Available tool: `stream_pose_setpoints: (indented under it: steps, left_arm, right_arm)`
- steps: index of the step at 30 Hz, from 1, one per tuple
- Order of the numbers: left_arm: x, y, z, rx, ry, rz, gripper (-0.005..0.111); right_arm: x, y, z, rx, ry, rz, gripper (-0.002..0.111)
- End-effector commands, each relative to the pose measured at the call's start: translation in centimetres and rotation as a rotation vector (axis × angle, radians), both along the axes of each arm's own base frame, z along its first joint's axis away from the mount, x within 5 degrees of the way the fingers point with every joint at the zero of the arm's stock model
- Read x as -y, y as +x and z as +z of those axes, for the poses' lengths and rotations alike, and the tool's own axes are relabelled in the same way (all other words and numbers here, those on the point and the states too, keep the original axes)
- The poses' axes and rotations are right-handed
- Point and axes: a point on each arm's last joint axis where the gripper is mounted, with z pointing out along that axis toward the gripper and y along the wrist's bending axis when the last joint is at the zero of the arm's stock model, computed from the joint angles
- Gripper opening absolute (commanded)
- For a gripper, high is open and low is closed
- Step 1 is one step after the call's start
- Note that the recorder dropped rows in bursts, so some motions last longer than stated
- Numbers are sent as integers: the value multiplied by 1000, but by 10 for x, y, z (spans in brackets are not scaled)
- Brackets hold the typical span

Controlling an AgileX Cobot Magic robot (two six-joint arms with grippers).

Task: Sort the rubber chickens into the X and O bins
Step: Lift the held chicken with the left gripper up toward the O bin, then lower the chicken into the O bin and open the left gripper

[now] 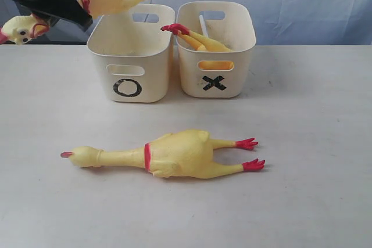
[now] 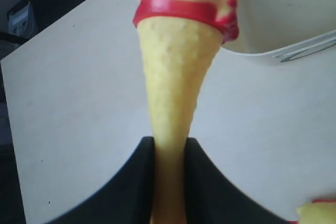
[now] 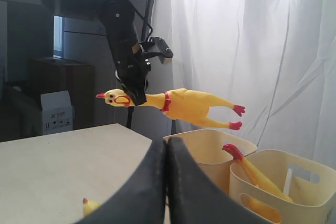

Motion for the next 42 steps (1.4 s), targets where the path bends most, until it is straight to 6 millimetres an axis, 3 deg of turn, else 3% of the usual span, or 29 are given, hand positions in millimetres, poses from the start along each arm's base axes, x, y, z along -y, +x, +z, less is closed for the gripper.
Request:
stream_pose_setpoints:
  steps: [1,18,42]
  left_arm:
    - [5,12,-6,-3,-9,-3,9]
    - [17,35,-49,-122,35,-11,9]
    - [18,39,-51,-110,21,-56,9]
  right_arm:
    - [0,0,-1,2,-4,-8,-1]
    - [0,0,-1,3,-5,-4,-1]
    - [0,0,-1,3,-5,-8,-1]
